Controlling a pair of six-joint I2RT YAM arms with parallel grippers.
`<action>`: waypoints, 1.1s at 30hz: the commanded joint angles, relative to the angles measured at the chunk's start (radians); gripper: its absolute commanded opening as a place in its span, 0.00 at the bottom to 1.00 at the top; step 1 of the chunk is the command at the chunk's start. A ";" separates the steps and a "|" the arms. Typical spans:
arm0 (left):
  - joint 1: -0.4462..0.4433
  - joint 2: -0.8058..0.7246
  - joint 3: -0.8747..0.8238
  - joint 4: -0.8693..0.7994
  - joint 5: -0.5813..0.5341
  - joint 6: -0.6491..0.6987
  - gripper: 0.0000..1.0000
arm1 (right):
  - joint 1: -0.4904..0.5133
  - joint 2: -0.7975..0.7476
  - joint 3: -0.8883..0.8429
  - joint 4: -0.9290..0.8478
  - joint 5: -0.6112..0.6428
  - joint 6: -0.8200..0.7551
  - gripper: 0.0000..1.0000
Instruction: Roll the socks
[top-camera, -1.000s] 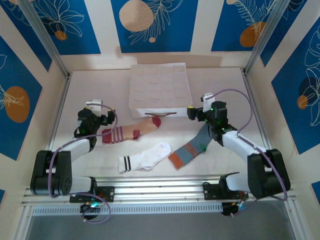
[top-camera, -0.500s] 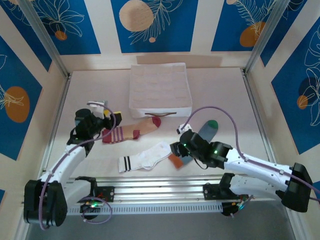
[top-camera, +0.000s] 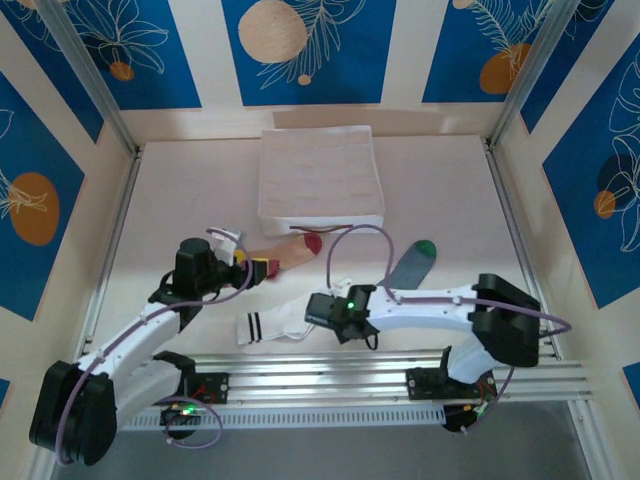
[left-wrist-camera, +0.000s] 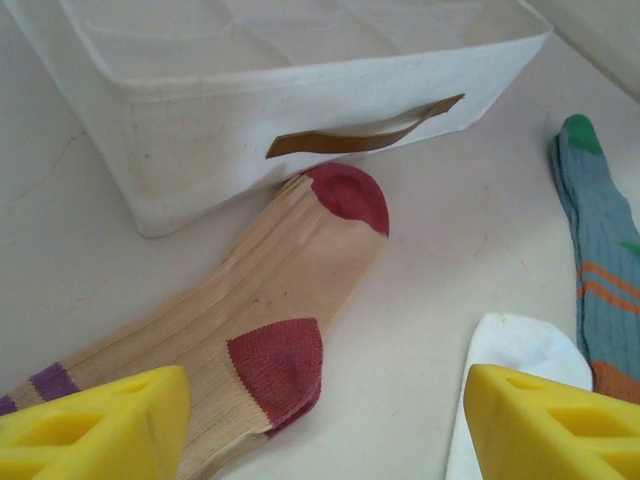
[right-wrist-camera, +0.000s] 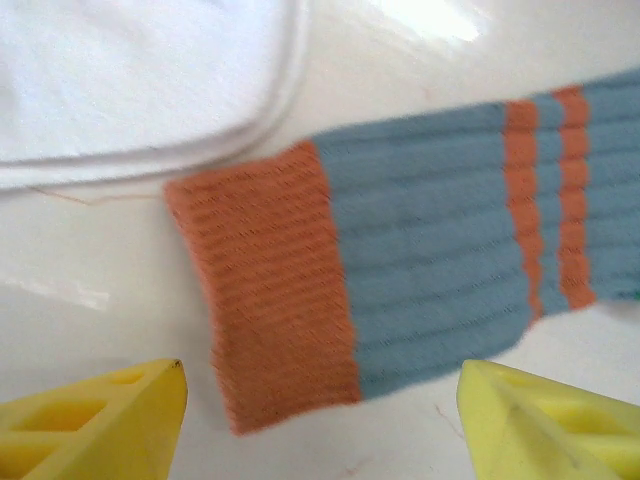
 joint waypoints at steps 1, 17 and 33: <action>-0.011 0.048 0.017 0.046 0.009 0.030 0.72 | 0.006 0.049 0.047 0.001 -0.019 -0.054 0.72; -0.053 0.123 -0.035 0.220 0.009 0.061 0.62 | 0.021 0.072 -0.104 0.126 -0.116 0.000 0.39; -0.292 0.227 -0.067 0.458 0.285 0.486 0.59 | -0.305 -0.450 -0.365 0.309 -0.642 -0.195 0.09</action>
